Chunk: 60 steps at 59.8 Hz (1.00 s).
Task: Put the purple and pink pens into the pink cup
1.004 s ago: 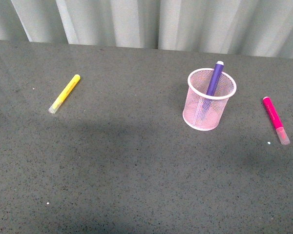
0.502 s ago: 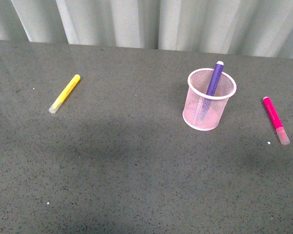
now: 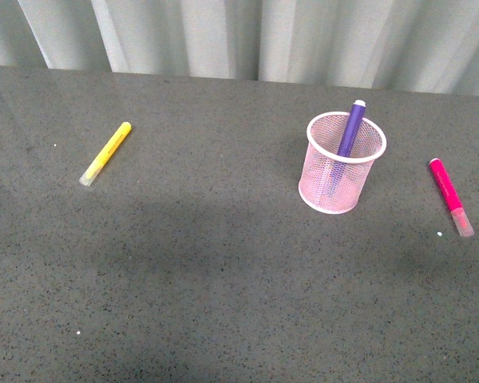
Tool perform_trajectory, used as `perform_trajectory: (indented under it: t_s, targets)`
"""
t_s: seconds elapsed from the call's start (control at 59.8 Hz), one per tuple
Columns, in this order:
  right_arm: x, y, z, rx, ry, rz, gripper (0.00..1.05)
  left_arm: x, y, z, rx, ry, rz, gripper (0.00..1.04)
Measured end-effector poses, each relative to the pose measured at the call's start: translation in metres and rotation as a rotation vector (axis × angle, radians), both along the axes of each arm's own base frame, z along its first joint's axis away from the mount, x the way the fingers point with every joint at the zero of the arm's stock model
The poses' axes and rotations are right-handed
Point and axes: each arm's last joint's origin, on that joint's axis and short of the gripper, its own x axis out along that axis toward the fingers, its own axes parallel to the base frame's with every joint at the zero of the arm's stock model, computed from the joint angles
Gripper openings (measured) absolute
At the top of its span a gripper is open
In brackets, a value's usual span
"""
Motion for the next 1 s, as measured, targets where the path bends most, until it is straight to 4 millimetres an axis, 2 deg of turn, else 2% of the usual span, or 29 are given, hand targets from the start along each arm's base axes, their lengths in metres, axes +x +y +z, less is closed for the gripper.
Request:
perform_trajectory:
  t_s: [0.502, 0.669, 1.004]
  targets:
    - [0.0, 0.0, 0.0, 0.0, 0.0, 0.0, 0.98, -0.01, 0.0, -0.001, 0.0, 0.0, 0.0, 0.04]
    - [0.0, 0.0, 0.0, 0.0, 0.0, 0.0, 0.98, -0.021, 0.0, -0.003, 0.0, 0.005, 0.0, 0.04]
    - [0.0, 0.0, 0.0, 0.0, 0.0, 0.0, 0.98, -0.021, 0.0, -0.003, 0.0, 0.006, 0.0, 0.04]
